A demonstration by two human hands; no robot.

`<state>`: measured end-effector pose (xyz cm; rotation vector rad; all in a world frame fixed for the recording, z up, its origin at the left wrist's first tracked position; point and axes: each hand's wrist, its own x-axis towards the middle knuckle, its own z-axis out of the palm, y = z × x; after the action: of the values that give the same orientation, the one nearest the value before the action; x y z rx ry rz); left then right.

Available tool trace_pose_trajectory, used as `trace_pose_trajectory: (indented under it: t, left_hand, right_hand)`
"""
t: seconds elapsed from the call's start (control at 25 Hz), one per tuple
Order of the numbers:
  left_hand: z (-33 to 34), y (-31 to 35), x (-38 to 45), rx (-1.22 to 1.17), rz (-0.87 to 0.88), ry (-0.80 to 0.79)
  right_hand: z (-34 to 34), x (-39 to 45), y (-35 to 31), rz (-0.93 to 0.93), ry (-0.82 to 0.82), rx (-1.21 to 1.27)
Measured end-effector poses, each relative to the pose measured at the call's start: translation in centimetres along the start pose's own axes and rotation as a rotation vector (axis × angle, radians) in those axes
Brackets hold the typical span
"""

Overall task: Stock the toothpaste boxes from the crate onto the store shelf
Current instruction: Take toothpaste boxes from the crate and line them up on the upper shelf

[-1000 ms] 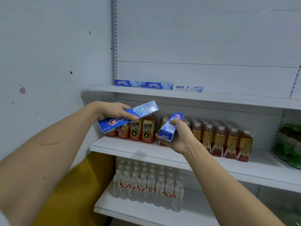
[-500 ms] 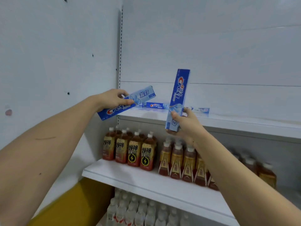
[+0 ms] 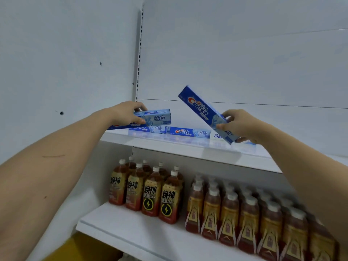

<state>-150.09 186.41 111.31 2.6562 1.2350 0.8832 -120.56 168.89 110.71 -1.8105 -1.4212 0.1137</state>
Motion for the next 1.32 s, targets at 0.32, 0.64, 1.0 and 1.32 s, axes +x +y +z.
trace_pose_trajectory:
  t: [0.32,0.64,1.0,1.32]
  left_hand:
    - [4.0,-8.0,12.5,0.144,0.031,-0.185]
    - [6.6,-12.9,23.0,0.255,0.119,-0.342]
    - [6.6,-13.4,24.0,0.193,0.070,-0.446]
    - [4.0,-7.5,17.1,0.108,0.063,-0.353]
  right_hand:
    - [5.6,12.5,0.8,0.122,-0.193,-0.567]
    - [10.1,22.4,-0.5,0.138,-0.273,-0.832]
    - [10.8,24.2,0.2,0.052,-0.172,-0.925]
    - [8.8,16.6,-2.4,-0.039,-0.160,-0.904]
